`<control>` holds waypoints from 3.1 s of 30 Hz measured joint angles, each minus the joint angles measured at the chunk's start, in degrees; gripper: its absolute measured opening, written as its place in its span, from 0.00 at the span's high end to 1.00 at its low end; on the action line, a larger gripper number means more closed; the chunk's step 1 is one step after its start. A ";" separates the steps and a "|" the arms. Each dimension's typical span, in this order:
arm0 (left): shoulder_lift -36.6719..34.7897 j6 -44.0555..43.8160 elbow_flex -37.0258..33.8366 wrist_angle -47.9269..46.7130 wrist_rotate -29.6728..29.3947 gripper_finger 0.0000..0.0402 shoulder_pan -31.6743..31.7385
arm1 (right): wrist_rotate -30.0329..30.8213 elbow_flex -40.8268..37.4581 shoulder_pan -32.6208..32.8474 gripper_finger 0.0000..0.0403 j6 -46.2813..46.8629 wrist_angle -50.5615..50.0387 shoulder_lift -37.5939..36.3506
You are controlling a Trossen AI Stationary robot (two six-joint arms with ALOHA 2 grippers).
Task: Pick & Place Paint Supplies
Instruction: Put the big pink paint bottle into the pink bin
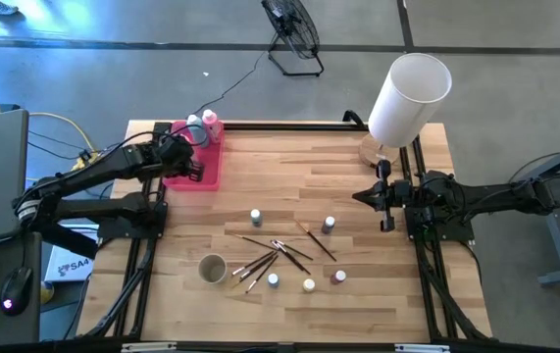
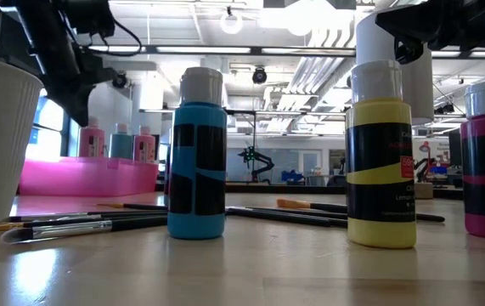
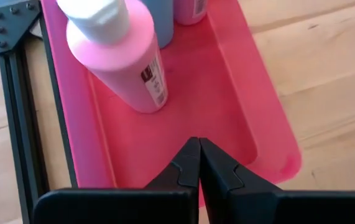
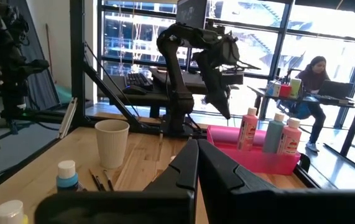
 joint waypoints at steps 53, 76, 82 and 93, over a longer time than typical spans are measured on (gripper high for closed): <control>1.76 15.21 -16.08 35.53 5.97 1.00 22.25 | 0.05 0.00 0.00 0.99 -0.07 0.01 -0.01; 1.77 9.27 -16.09 31.21 1.04 1.00 22.14 | 0.04 0.00 0.02 0.99 -0.05 0.00 -0.02; 2.58 11.29 -16.08 36.20 -0.69 1.00 22.14 | 0.04 0.00 0.00 0.99 -0.04 0.00 -0.02; 7.69 11.64 -16.08 37.95 -1.83 1.00 22.12 | 0.04 0.00 0.01 0.99 -0.04 0.00 0.00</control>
